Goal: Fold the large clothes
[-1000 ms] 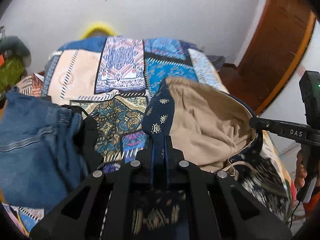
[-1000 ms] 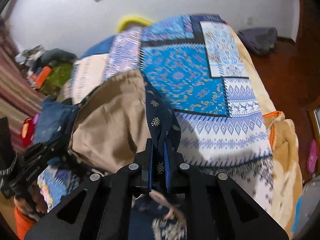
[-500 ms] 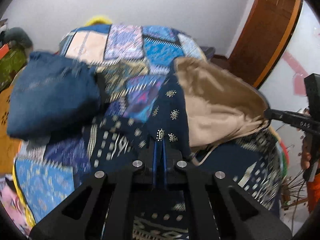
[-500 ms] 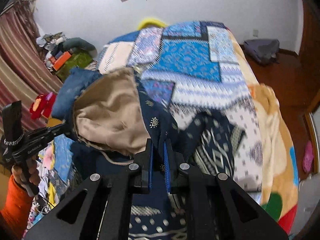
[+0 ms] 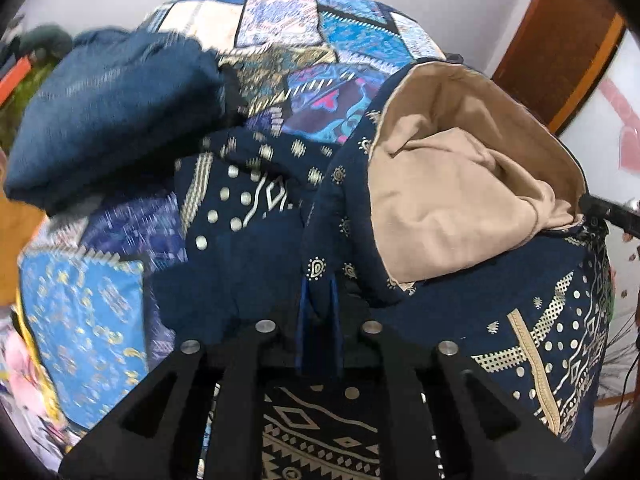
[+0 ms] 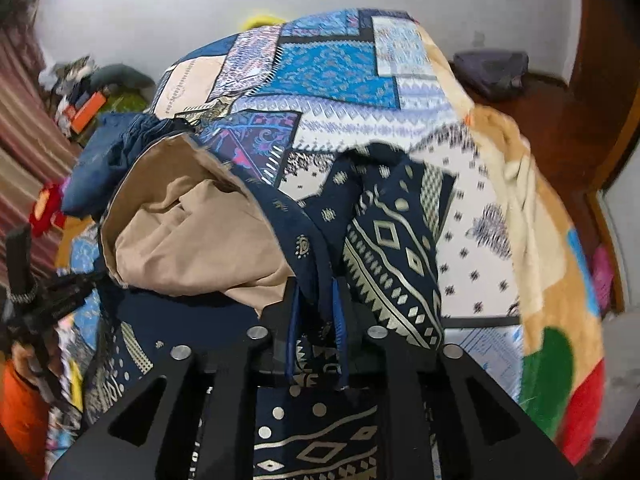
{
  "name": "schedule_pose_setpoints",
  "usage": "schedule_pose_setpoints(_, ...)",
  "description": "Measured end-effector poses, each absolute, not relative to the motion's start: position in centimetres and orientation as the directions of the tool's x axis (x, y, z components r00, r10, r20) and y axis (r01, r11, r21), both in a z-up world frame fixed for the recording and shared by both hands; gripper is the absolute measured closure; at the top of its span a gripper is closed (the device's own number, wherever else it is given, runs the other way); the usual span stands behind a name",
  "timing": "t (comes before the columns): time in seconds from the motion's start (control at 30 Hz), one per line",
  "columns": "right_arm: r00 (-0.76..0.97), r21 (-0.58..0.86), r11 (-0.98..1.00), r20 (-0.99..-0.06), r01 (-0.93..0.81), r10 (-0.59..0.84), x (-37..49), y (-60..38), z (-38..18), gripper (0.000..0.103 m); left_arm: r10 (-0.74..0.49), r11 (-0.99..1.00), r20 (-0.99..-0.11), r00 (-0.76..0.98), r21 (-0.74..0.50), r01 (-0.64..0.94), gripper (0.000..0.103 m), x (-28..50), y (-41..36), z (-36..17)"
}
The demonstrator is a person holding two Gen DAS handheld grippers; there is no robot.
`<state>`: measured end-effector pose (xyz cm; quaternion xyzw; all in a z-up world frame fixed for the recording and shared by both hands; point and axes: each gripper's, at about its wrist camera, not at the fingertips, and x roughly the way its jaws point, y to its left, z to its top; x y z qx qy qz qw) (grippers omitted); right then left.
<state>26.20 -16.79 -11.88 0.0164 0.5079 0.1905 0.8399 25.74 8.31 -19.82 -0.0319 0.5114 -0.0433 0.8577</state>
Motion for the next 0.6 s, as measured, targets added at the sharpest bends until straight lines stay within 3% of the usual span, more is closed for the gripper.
schedule_pose_setpoints(0.07, 0.432, 0.183, 0.924, -0.842, -0.336, 0.324, 25.9, -16.1, -11.0, 0.075, -0.107, 0.994, -0.864, 0.491, -0.089, 0.061, 0.079, 25.8, 8.1, -18.7)
schedule_pose_setpoints(0.13, 0.451, 0.173, 0.917, -0.828, -0.358, 0.332, 25.9, -15.8, -10.2, 0.064, -0.104, 0.994, -0.838, 0.536, -0.079, 0.069, 0.059, 26.0, 7.9, -17.0)
schedule_pose_setpoints(0.17, 0.464, 0.172, 0.913, -0.818, -0.369, 0.341, 26.0, -15.5, -9.7, 0.058, -0.105, 0.994, -0.827, 0.552, -0.078, 0.073, 0.057, 26.1, 7.9, -16.4)
schedule_pose_setpoints(0.37, 0.464, 0.188, 0.897, -0.802, -0.401, 0.376, 28.3, -13.2, -8.9, 0.054, -0.133, 0.990, -0.801, 0.584, -0.083, 0.112, 0.055, 29.5, 6.9, -14.4)
schedule_pose_setpoints(0.6, 0.372, 0.221, 0.886, -0.846, -0.408, 0.382, 32.0, -10.9, -12.2, 0.054, -0.156, 0.986, -0.831, 0.534, -0.096, 0.137, 0.055, 34.1, 5.5, -16.8)
